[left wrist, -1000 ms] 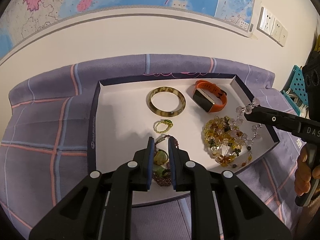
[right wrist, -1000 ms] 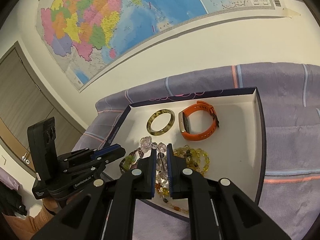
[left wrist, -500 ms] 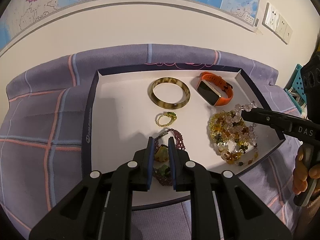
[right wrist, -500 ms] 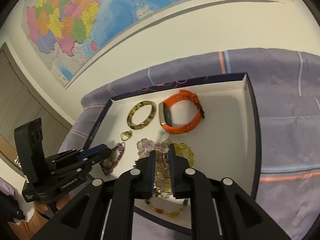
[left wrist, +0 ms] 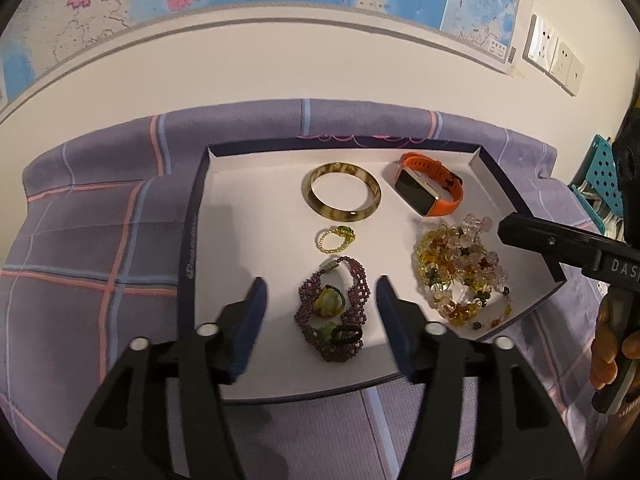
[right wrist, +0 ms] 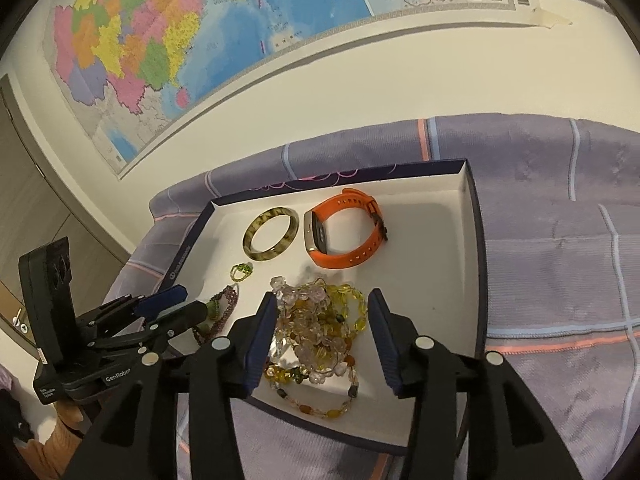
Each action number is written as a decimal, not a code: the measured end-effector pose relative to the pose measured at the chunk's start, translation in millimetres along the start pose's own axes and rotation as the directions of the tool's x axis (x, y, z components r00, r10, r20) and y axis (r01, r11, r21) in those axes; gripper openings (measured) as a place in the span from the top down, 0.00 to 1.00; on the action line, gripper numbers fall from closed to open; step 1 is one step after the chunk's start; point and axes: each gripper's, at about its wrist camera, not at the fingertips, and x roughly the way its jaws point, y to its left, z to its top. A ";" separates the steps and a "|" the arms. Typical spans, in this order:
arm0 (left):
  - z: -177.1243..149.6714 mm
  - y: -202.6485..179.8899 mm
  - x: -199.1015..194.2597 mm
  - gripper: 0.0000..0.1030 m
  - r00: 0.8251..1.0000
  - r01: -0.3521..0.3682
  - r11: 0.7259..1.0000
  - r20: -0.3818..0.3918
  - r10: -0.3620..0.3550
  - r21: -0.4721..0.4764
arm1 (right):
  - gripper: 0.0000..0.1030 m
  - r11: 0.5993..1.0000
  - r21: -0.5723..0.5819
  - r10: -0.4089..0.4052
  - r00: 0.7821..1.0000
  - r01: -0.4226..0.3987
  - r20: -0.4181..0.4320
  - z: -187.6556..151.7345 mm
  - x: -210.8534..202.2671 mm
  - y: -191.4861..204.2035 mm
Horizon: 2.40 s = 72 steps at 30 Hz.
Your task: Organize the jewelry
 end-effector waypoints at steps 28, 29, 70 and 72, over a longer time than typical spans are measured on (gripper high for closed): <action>-36.2 -13.3 -64.5 0.05 0.980 -0.165 0.986 0.108 0.165 -0.014 | 0.06 0.977 -0.154 -0.118 0.979 0.144 0.164 -56.5 -52.6 59.7; -39.3 -13.4 -66.7 0.05 0.979 -0.169 0.986 0.109 0.170 -0.018 | 0.06 0.976 -0.155 -0.125 0.979 0.151 0.164 -58.6 -52.8 61.2; -82.5 -24.0 -99.5 0.05 0.974 -0.191 0.981 0.117 0.193 -0.025 | 0.06 0.968 -0.139 -0.188 0.971 0.209 0.150 -107.1 -63.8 76.2; -82.5 -23.4 -99.5 0.05 0.974 -0.191 0.981 0.117 0.193 -0.029 | 0.06 0.967 -0.142 -0.190 0.970 0.211 0.149 -106.9 -63.6 76.6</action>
